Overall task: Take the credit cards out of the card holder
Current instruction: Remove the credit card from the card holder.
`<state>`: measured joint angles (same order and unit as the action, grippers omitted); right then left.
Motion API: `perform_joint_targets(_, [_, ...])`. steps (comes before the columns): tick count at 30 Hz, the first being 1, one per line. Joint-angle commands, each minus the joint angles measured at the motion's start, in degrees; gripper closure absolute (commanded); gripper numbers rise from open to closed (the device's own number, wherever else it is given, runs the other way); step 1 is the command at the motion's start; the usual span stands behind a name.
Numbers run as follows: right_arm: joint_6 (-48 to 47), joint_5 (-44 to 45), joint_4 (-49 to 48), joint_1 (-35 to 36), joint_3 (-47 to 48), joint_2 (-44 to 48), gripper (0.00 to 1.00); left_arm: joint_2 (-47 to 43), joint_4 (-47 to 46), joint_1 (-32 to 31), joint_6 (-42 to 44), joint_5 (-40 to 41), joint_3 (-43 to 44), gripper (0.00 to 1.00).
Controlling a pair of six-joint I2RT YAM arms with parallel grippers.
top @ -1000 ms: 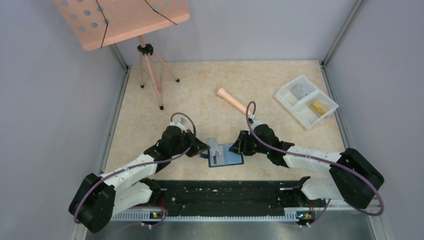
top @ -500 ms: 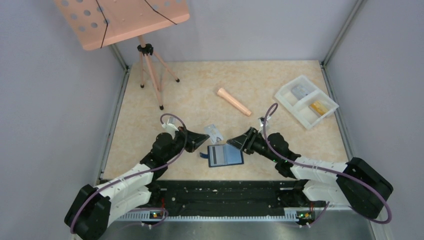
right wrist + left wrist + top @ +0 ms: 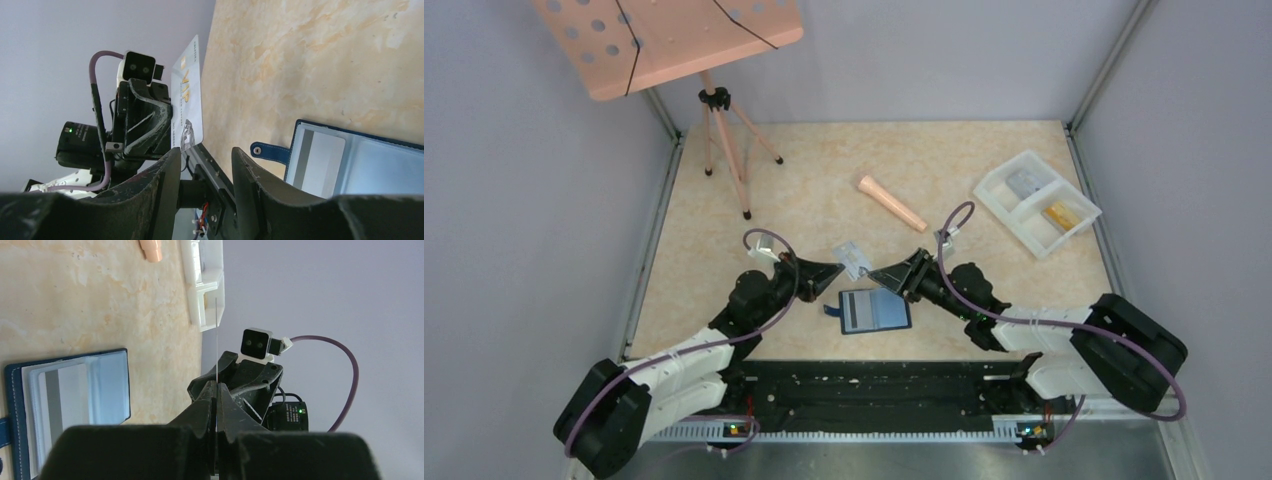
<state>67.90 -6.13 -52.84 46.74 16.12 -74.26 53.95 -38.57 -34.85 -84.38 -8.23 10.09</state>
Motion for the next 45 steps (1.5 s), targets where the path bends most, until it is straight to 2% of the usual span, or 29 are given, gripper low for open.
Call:
perform_joint_targets(1, [0.7, -0.5, -6.1, 1.0, 4.0, -1.9, 0.59, 0.3, -5.3, -0.5, -0.1, 1.2, -0.4, 1.0])
perform_joint_targets(6, [0.7, -0.8, -6.3, 1.2, 5.6, -3.5, 0.62, 0.5, -5.7, -0.6, 0.1, 1.3, -0.7, 1.0])
perform_joint_targets(11, [0.1, -0.5, -6.0, 1.2, 6.2, -3.9, 0.7, 0.5, -6.0, -0.6, 0.2, 1.3, -0.9, 1.0])
perform_joint_targets(16, [-0.8, 0.4, -3.9, 1.2, 6.8, -3.1, 1.0, 0.1, -5.3, -0.7, 0.1, 1.6, -1.2, 1.0])
perform_joint_targets(18, [-1.6, 0.6, -2.5, 0.8, 6.9, -2.3, 1.0, -0.5, -4.2, -0.6, 0.8, 1.8, -1.1, 0.95])
perform_joint_targets(23, [-4.7, -4.8, 4.6, -6.4, 7.8, 2.2, 1.0, -4.0, 3.0, -0.6, 4.0, 2.2, 0.0, 0.54])
perform_joint_targets(30, [-20.8, -18.1, 32.9, -21.3, 18.7, 7.6, 1.0, -6.5, 15.8, -0.6, 12.2, 2.9, 5.0, 0.28])
perform_joint_targets(34, [-31.3, -29.2, 44.3, -23.5, 25.8, 6.8, 1.0, -4.1, 14.2, -0.5, 20.8, -1.7, 9.0, 0.26])
perform_joint_targets(36, [-35.8, -35.9, 48.9, -23.7, 28.5, 6.1, 1.0, -2.7, 20.1, -0.5, 24.6, -3.4, 13.4, 0.25])
perform_joint_targets(39, [-40.4, -41.0, 54.0, -24.1, 30.5, 5.2, 1.0, -1.4, 24.5, -0.5, 29.2, -6.1, 17.4, 0.25])
perform_joint_targets(45, [-41.5, -51.9, 53.3, -24.2, 30.1, 5.6, 1.0, -1.0, 23.5, -0.5, 32.3, -8.2, 17.8, 0.26])
